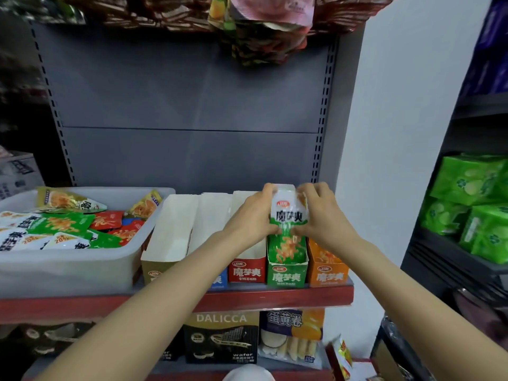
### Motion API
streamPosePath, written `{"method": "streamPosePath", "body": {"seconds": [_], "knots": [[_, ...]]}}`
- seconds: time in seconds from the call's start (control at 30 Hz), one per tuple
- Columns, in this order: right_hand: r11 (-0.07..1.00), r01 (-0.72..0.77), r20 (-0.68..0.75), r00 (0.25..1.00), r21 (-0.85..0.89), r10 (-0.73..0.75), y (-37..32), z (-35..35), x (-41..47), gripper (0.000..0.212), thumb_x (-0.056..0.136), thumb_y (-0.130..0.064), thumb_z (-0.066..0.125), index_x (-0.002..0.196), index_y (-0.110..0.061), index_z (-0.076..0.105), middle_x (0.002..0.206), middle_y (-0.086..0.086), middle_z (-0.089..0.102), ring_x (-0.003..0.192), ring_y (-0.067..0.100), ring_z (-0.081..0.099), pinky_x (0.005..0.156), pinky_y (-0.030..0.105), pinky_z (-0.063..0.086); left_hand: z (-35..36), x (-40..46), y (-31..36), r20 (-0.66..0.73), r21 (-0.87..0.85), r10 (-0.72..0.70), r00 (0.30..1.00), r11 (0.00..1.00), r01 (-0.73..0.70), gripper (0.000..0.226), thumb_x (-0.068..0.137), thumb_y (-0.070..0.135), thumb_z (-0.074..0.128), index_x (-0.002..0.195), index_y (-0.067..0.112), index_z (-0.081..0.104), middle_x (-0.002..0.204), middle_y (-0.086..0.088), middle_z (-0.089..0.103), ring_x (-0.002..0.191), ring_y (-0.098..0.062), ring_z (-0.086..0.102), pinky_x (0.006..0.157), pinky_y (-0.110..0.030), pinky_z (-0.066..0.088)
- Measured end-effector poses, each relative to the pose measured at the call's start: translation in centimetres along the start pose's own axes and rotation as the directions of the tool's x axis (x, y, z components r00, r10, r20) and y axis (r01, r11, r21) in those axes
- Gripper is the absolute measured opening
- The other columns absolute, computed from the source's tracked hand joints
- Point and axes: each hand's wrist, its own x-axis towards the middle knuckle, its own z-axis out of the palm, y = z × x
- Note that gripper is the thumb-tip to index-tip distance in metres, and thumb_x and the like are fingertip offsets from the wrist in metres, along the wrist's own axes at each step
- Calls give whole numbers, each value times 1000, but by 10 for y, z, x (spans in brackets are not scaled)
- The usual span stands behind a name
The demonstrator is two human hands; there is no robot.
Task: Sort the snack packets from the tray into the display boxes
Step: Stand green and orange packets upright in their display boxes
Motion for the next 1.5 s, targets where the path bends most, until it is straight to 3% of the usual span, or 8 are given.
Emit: {"method": "streamPosePath", "body": {"seconds": [0.33,0.5,0.7,0.9,1.0,1.13,1.3,1.5], "knots": [[982,37,132,991,-187,-12,-7,-4,-1,63,73,-30,78,125,-17,44,127,0,46,119,20,38,94,33,40,3,-12,-4,-18,196,39,999,980,-35,62,81,26,72,132,16,38,132,-1,38,116,-17,46,82,-26,42],[994,87,77,994,-62,-83,-26,-5,5,46,89,-27,61,132,-19,45,135,-1,44,126,18,33,98,26,31,-10,-23,-14,-60,178,69,996,982,-57,64,87,26,64,141,19,32,142,0,35,128,-16,37,99,-33,42],[968,234,8,972,93,-236,-91,20,22,23,92,-20,53,114,-16,60,109,0,60,101,15,57,86,26,44,-60,-56,-60,-212,119,-14,977,992,40,34,91,25,56,125,23,50,127,4,48,112,-12,51,92,-28,45],[905,351,49,927,240,-373,-180,79,49,20,92,-20,52,106,-15,65,102,1,63,94,16,58,82,35,49,-137,-94,-139,-355,106,-210,911,959,263,16,87,16,59,102,19,64,106,-2,62,96,-18,58,85,-31,45],[875,388,123,892,288,-435,-224,115,73,20,89,-18,54,103,-11,66,101,6,66,95,23,58,82,39,47,-173,-110,-190,-381,143,-375,845,879,454,23,86,12,60,108,9,64,111,-10,64,104,-24,58,88,-28,41],[882,366,273,852,296,-446,-271,158,103,37,89,-21,55,125,-11,51,128,10,55,118,28,50,96,40,41,-210,-123,-248,-288,207,-562,775,754,624,33,86,21,63,117,8,58,118,-13,62,110,-30,56,90,-32,45],[905,302,436,801,298,-411,-307,192,138,48,97,-21,47,141,-7,33,145,14,38,131,29,39,103,34,34,-224,-134,-296,-202,219,-660,724,690,690,74,76,53,68,136,17,45,135,-7,54,119,-25,53,100,-37,43],[929,300,585,722,218,-370,-326,232,166,54,102,-30,35,149,-10,18,153,12,26,139,28,30,111,33,27,-220,-134,-312,-139,193,-721,679,653,732,81,79,56,64,141,11,38,145,-6,43,129,-24,43,105,-33,37]]}}
